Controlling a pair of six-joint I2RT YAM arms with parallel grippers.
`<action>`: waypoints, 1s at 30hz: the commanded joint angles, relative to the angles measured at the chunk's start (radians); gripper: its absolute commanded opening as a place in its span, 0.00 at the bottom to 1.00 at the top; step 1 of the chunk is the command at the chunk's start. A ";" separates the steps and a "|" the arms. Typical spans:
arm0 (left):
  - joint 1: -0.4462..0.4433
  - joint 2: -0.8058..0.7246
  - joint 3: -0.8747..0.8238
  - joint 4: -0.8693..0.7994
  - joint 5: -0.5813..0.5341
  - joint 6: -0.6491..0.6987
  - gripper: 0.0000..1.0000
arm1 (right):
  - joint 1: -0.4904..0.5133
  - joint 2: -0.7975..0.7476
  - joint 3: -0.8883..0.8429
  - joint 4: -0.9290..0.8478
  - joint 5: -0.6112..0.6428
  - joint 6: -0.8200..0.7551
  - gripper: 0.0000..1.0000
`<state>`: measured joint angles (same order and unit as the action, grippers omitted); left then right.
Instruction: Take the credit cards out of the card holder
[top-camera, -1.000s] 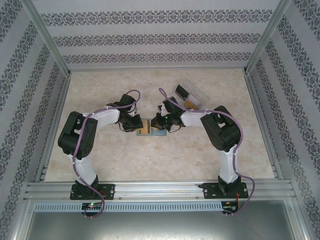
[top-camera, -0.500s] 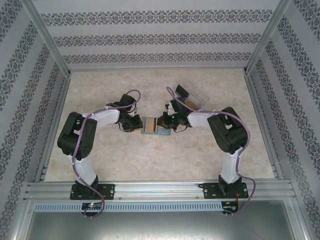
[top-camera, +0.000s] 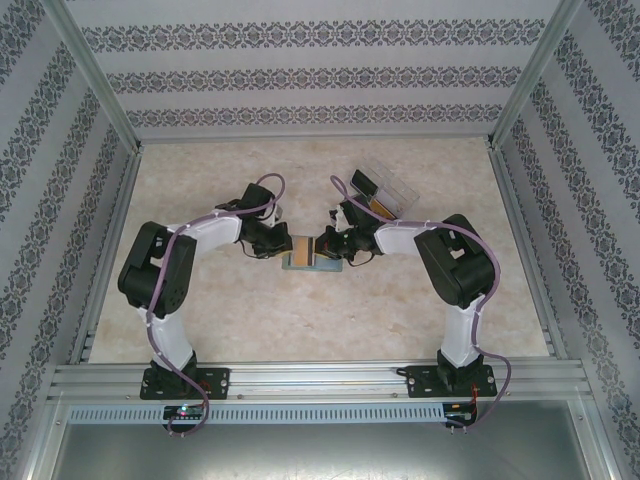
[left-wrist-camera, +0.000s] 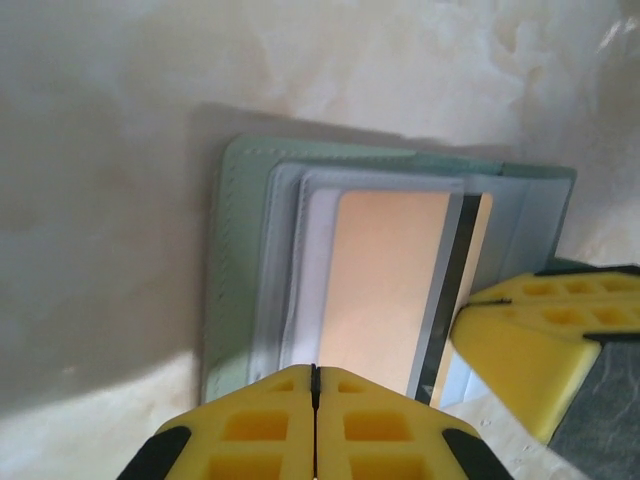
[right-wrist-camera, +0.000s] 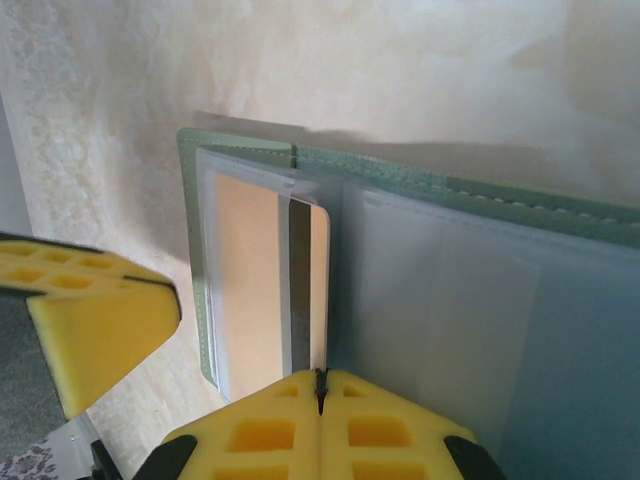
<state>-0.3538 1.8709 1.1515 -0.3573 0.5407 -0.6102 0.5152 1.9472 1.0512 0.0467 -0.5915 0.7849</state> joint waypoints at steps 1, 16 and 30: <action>-0.011 0.046 0.059 0.015 0.041 0.028 0.07 | 0.012 0.007 0.008 -0.017 0.024 -0.023 0.00; -0.010 0.124 0.062 -0.076 -0.073 0.029 0.04 | -0.020 -0.031 -0.061 0.079 0.025 0.038 0.00; -0.010 0.137 0.056 -0.081 -0.067 0.032 0.03 | 0.000 0.037 -0.014 0.084 -0.007 0.098 0.25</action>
<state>-0.3546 1.9572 1.2198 -0.3580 0.5392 -0.6060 0.5018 1.9461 1.0195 0.1249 -0.5949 0.8673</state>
